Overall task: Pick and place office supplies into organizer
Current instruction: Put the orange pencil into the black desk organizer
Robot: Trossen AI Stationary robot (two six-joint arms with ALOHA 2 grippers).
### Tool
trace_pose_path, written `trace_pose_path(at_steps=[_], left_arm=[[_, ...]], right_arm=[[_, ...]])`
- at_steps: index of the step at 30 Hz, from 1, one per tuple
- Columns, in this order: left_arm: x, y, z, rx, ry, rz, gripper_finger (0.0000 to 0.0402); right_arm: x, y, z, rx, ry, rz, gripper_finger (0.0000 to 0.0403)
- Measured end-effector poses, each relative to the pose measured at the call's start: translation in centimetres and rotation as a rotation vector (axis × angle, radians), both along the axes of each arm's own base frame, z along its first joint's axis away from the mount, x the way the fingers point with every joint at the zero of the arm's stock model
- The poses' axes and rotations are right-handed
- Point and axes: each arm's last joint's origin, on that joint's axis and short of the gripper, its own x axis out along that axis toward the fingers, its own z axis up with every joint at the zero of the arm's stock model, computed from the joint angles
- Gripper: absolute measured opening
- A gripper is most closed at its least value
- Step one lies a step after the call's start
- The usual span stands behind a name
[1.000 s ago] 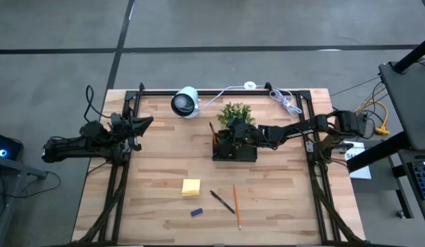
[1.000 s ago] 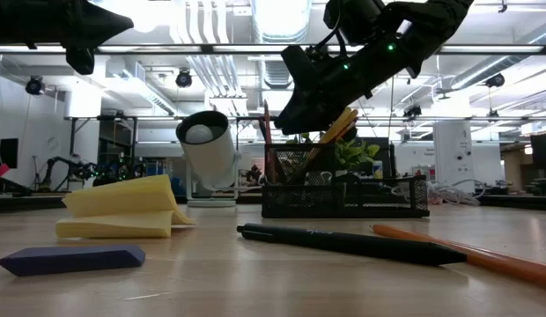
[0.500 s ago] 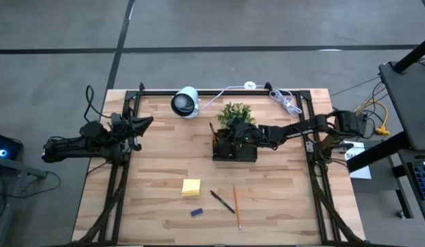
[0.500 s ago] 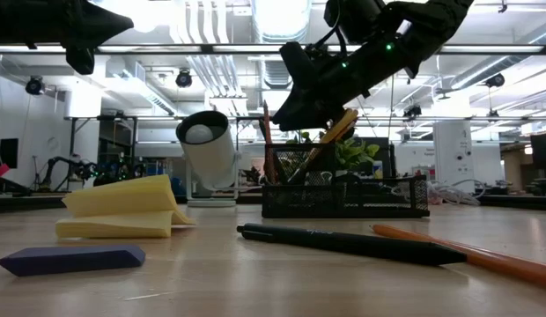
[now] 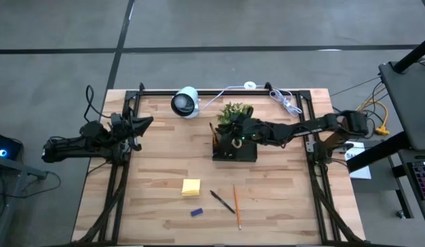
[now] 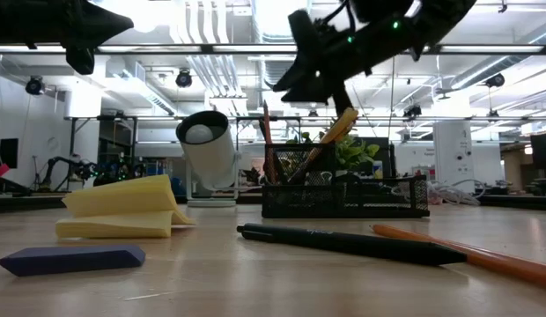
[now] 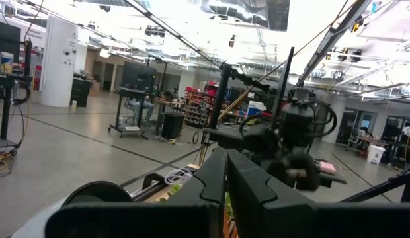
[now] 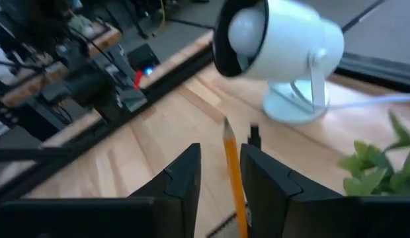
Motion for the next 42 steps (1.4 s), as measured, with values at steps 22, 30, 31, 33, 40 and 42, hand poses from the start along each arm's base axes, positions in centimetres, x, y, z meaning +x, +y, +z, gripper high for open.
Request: trace_pose_path(at_steps=[22, 30, 31, 33, 40, 42], left_arm=[[0.0, 0.0, 0.0, 0.000, 0.001, 0.000, 0.0000], [0.0, 0.0, 0.0, 0.000, 0.001, 0.000, 0.0000], [0.0, 0.0, 0.0, 0.000, 0.001, 0.000, 0.0000], [0.0, 0.0, 0.0, 0.000, 0.001, 0.000, 0.0000], [0.0, 0.0, 0.0, 0.000, 0.001, 0.000, 0.0000], [0.0, 0.0, 0.0, 0.000, 0.001, 0.000, 0.0000]], right_arm=[[-2.6, 7.2, 4.7, 0.246, -0.211, 0.147, 0.0118], [-3.2, 11.4, 6.7, 0.317, -0.050, 0.143, 0.0118], [-3.2, 11.7, 7.3, 0.318, -0.006, 0.130, 0.0118], [-3.2, 12.3, 8.6, 0.330, 0.082, 0.113, 0.0118], [-2.6, 13.4, 10.7, 0.553, 0.299, -0.101, 0.0100], [-2.1, 13.7, 10.5, 0.627, 0.346, -0.176, 0.0094]])
